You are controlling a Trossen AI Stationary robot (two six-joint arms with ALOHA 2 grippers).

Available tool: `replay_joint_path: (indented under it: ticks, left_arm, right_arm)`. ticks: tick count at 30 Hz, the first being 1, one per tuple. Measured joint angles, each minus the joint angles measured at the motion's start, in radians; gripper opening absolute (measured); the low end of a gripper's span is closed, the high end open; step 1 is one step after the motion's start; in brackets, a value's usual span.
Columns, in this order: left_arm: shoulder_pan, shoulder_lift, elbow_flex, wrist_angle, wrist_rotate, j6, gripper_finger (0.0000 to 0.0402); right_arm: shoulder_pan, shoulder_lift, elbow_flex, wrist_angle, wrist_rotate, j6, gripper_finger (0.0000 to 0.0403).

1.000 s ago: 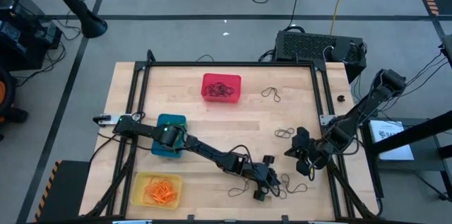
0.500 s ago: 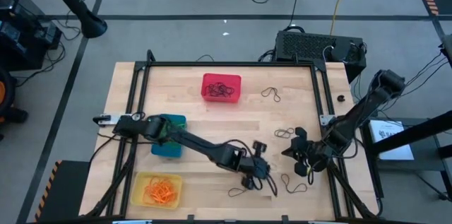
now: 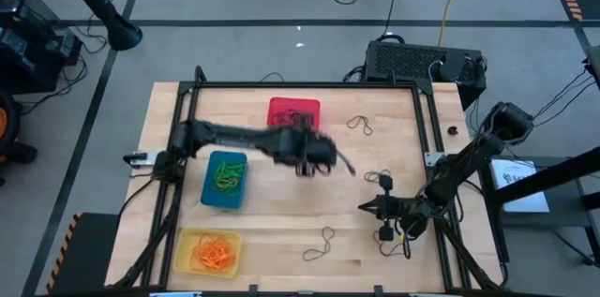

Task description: Sort rubber bands into baskets

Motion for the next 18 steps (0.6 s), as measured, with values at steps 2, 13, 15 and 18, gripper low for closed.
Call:
replay_joint_path:
  ticks: [2,13,15,18]
  left_arm:
    - [0.054,-0.014,-0.012,-0.011,0.001,-0.001,0.0]
    - [0.368,-0.032,-0.146,0.085,0.156,0.001,0.0]
    - [0.399,-0.031,-0.18,0.107,0.215,-0.028,0.0]
    - [0.423,-0.031,-0.214,0.124,0.231,-0.046,0.0]
  right_arm:
    - [-0.001,0.015,0.0,0.018,0.002,-0.024,0.0]
    - [-0.001,0.027,0.0,0.035,-0.001,-0.025,0.0]
    - [-0.001,0.027,0.0,0.034,-0.005,-0.025,0.0]
    - [-0.001,0.027,0.0,0.033,-0.006,-0.027,0.0]
